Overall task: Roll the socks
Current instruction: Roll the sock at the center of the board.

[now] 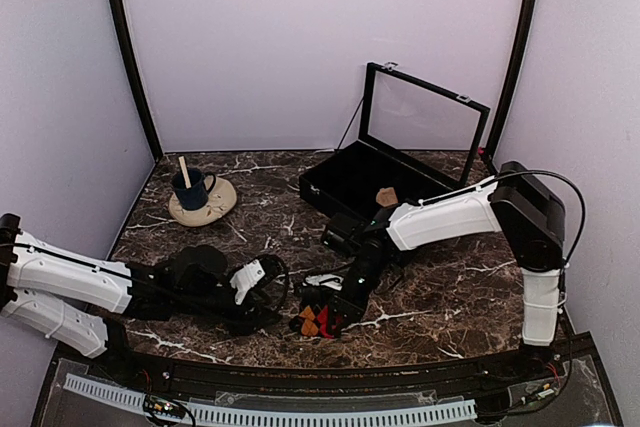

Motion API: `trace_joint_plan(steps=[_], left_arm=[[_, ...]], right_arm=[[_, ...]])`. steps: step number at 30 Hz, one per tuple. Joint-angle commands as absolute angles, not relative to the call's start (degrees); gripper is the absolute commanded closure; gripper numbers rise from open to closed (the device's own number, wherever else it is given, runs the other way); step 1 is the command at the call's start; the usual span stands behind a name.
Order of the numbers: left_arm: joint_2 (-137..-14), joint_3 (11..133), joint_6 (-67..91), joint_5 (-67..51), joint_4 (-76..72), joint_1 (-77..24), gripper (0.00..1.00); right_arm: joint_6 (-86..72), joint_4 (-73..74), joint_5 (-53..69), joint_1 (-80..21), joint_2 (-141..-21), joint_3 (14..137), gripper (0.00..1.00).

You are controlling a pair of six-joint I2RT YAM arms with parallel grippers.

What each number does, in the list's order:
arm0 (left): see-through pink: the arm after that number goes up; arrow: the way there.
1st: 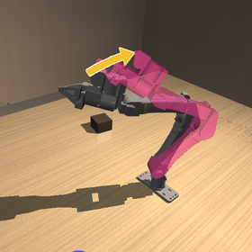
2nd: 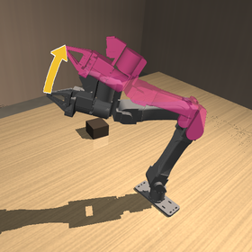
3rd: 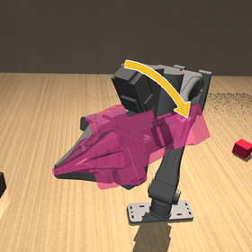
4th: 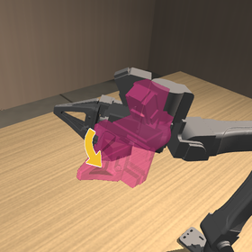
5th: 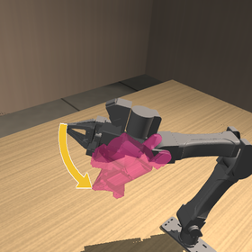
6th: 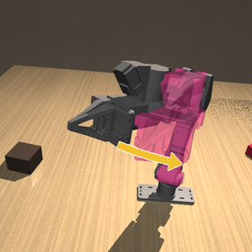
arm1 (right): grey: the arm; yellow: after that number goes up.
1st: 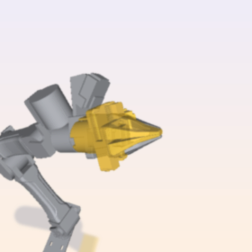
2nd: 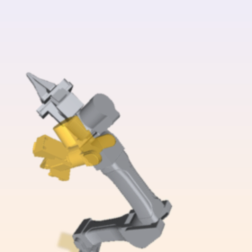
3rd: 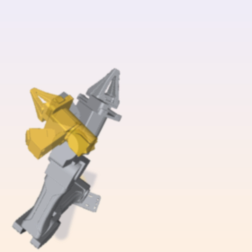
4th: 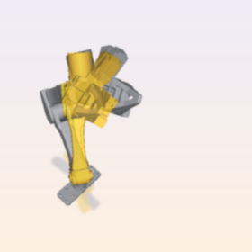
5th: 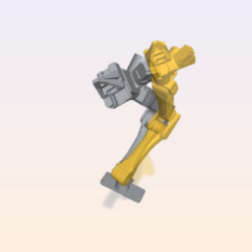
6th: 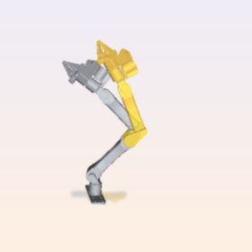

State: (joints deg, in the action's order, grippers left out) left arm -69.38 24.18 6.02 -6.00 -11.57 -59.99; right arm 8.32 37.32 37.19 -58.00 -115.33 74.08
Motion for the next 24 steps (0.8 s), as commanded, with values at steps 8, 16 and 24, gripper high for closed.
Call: trace_joint_plan(steps=[8, 16, 24], left_arm=[[-72.88, 27.52, -10.85, 4.07, -11.54, -69.94, 0.47], [-79.06, 32.23, -19.65, 7.12, -11.4, -74.51, 0.47], [-86.13, 36.79, -26.85, 9.81, -9.22, -78.43, 0.48]], right_arm=[[8.13, 46.12, 45.53, -56.1, -121.65, 80.24, 1.0], [8.61, 48.83, 46.86, -54.96, -122.38, 81.38, 1.0], [9.11, 49.88, 47.8, -54.6, -122.69, 81.7, 1.0]])
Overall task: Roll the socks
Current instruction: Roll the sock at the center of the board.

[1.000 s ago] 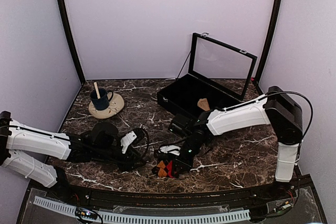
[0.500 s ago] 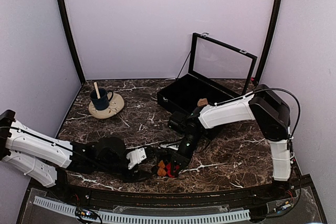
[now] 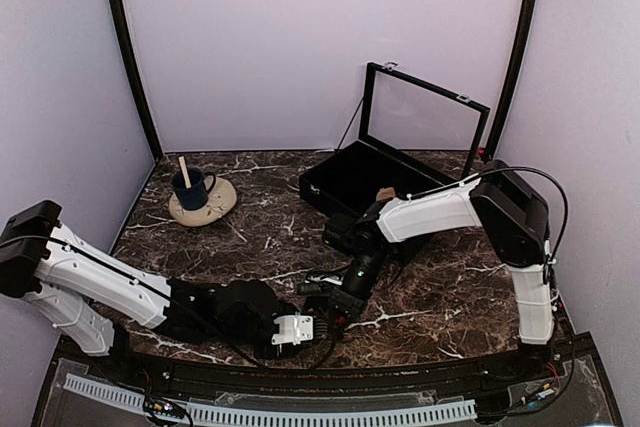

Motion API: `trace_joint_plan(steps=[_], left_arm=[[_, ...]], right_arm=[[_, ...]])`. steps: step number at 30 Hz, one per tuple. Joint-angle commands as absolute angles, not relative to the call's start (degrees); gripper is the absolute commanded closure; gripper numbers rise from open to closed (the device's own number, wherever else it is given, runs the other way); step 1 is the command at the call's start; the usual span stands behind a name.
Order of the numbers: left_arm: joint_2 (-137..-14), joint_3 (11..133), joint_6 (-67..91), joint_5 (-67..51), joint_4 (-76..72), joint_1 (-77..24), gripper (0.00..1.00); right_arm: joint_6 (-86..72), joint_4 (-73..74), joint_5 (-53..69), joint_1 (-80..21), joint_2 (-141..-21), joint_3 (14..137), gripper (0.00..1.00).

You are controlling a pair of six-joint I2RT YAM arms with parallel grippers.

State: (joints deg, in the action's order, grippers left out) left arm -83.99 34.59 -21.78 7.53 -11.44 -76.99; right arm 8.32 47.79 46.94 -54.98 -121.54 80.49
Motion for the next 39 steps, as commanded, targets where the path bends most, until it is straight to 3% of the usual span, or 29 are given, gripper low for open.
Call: trace_joint_plan(steps=[1, 12, 20, 31, 39], left_arm=[[-86.92, 37.13, -27.32, 10.48, -9.07, -78.81, 0.48], [-93.38, 39.95, -31.14, 23.25, -10.68, -80.41, 0.47], [-94.83, 40.78, -32.95, 22.09, -9.79, -80.46, 0.49], [-96.44, 42.32, -31.48, 19.67, -4.15, -80.51, 0.65], [-99.23, 44.14, -29.96, 17.87, -0.33, -80.5, 0.87]], right_arm=[[9.18, 49.96, 47.99, -54.58, -122.69, 81.81, 1.0], [10.19, 51.48, 49.31, -54.58, -123.58, 82.74, 1.0], [10.37, 51.93, 49.82, -54.62, -124.34, 83.83, 1.0], [10.37, 52.34, 50.86, -54.57, -125.33, 85.41, 1.0], [10.03, 51.99, 50.76, -54.58, -125.38, 85.06, 1.0]])
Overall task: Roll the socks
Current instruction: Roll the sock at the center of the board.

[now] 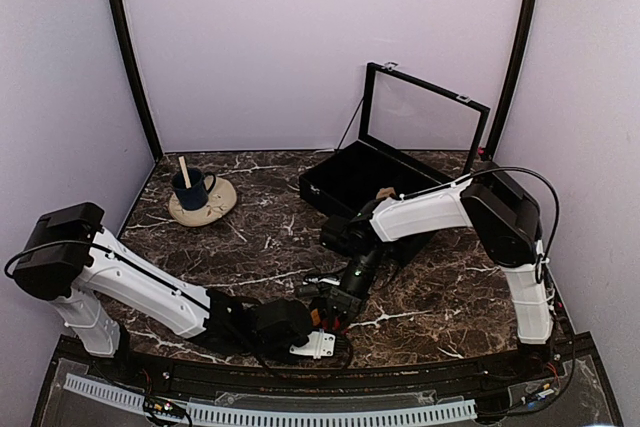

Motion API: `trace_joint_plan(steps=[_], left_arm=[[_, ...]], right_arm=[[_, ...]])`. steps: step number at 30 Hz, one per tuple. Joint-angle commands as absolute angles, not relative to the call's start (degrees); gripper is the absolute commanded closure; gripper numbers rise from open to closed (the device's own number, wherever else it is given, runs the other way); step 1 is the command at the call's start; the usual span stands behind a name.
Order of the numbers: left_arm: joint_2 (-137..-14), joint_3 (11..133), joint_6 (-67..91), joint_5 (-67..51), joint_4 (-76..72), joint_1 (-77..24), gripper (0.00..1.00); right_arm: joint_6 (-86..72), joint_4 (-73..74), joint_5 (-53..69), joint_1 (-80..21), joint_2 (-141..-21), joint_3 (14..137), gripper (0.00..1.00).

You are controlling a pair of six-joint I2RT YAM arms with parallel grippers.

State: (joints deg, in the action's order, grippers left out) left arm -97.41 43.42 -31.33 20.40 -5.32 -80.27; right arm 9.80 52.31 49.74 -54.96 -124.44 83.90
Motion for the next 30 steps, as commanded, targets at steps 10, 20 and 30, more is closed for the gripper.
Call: trace_joint_plan(steps=[10, 20, 30], left_arm=[[-99.76, 44.92, -27.43, 13.19, 3.3, -80.42, 1.0], [-98.76, 47.51, -26.28, 1.21, 10.02, -76.67, 1.0], [-98.8, 52.16, -28.3, -8.37, 16.98, -71.67, 1.0]], right_arm=[[8.73, 50.57, 49.68, -54.19, -124.93, 84.44, 0.88], [6.79, 46.52, 50.05, -52.03, -120.93, 79.1, 0.73], [3.81, 40.77, 50.43, -48.71, -114.18, 72.5, 0.7]])
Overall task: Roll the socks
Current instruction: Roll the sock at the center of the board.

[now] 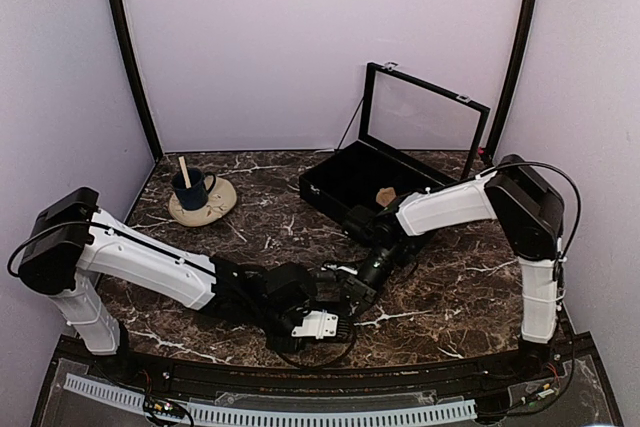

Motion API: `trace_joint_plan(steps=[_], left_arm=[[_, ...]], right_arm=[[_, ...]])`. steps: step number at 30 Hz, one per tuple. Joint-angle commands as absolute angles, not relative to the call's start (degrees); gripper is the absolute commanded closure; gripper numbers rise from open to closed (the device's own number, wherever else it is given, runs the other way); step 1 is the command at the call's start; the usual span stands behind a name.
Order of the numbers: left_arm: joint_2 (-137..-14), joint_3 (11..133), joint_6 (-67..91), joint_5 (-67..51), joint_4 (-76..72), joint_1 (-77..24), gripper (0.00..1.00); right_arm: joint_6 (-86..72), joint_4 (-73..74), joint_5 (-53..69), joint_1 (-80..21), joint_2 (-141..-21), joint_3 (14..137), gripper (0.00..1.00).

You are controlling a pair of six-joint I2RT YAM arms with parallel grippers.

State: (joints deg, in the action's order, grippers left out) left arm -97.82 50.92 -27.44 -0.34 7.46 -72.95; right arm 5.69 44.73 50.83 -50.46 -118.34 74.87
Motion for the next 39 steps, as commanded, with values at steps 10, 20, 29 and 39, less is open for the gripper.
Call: trace_joint_plan(steps=[10, 20, 29, 39], left_arm=[[-102.12, 58.31, -29.51, -18.91, 24.2, -66.27, 1.0], [-107.59, 66.83, -29.63, -31.43, 31.46, -60.55, 1.0], [-115.02, 75.29, -30.38, -40.5, 40.47, -55.6, 1.0], [-119.29, 79.46, -31.36, -47.57, 46.26, -51.85, 0.99]], right_arm=[[-1.22, 33.37, 46.49, -46.14, -108.36, 66.66, 0.7], [-8.69, 23.16, 35.69, -45.49, -100.48, 57.52, 0.7], [-12.37, 14.22, 23.75, -45.65, -88.88, 48.88, 0.69], [-7.64, 12.45, 14.57, -52.94, -82.38, 44.08, 0.65]])
